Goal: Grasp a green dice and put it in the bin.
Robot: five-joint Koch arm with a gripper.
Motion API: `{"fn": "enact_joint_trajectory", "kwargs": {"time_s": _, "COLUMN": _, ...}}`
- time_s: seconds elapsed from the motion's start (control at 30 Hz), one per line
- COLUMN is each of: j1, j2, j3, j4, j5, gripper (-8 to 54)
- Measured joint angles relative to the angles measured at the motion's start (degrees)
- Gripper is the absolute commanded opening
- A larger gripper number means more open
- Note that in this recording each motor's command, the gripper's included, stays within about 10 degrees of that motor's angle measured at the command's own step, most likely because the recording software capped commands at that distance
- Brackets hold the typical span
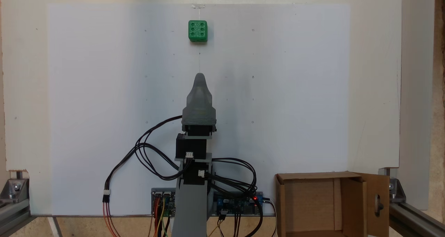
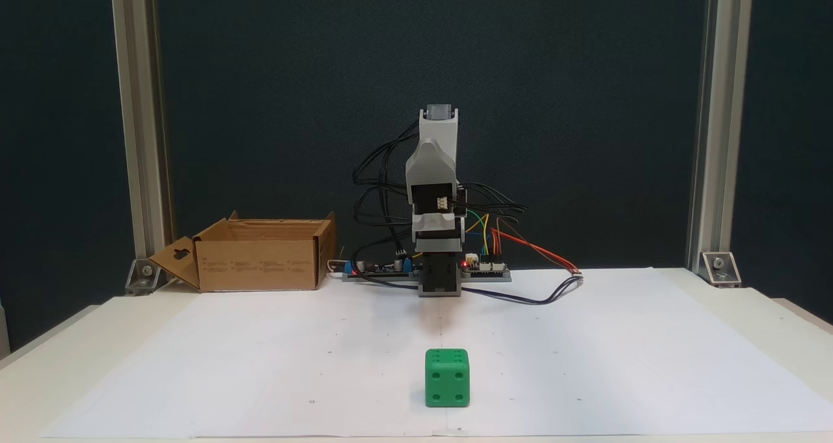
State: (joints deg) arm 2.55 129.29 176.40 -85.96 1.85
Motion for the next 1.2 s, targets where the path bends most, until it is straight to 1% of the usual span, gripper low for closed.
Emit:
{"fn": "enact_joint_trajectory", "kwargs": {"time_s": 0.17, "j1": 2.1, "j2": 0.1, "j3": 0.1, "j4": -1.1, "j5": 0.0, "gripper": 44.6}}
{"fn": "enact_joint_trajectory", "kwargs": {"time_s": 1.2, "j1": 2.2, "j2": 0.0, "j3": 0.0, "j4": -1.2, "j5": 0.0, "gripper": 44.6}}
